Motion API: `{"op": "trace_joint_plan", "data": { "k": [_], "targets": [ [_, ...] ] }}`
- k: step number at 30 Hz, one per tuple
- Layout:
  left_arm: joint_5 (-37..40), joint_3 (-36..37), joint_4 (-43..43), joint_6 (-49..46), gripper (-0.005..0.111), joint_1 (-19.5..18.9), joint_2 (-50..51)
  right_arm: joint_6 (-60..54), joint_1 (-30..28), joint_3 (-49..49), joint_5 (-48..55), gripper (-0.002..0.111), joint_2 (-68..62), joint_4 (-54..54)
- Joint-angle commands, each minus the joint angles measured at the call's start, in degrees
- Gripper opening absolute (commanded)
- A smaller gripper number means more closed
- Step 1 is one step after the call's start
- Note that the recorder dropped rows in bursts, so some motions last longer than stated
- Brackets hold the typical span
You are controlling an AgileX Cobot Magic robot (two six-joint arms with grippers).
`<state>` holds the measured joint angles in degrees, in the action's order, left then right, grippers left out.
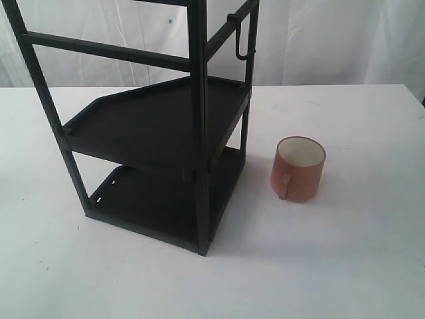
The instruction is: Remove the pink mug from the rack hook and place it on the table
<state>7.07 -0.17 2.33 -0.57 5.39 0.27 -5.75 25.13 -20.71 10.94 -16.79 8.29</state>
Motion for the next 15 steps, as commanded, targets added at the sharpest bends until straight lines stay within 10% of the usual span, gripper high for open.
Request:
{"op": "trace_joint_plan", "data": {
  "k": [1,15],
  "targets": [
    [0.1,0.2,-0.1,0.6,0.0,-0.1,-0.3,-0.3,0.0,-3.4,11.5,0.015,4.8,-2.2],
    [0.1,0.2,-0.1,0.6,0.0,-0.1,-0.3,5.0,0.0,-4.9,15.7,0.0,13.6,-0.5]
  ]
}}
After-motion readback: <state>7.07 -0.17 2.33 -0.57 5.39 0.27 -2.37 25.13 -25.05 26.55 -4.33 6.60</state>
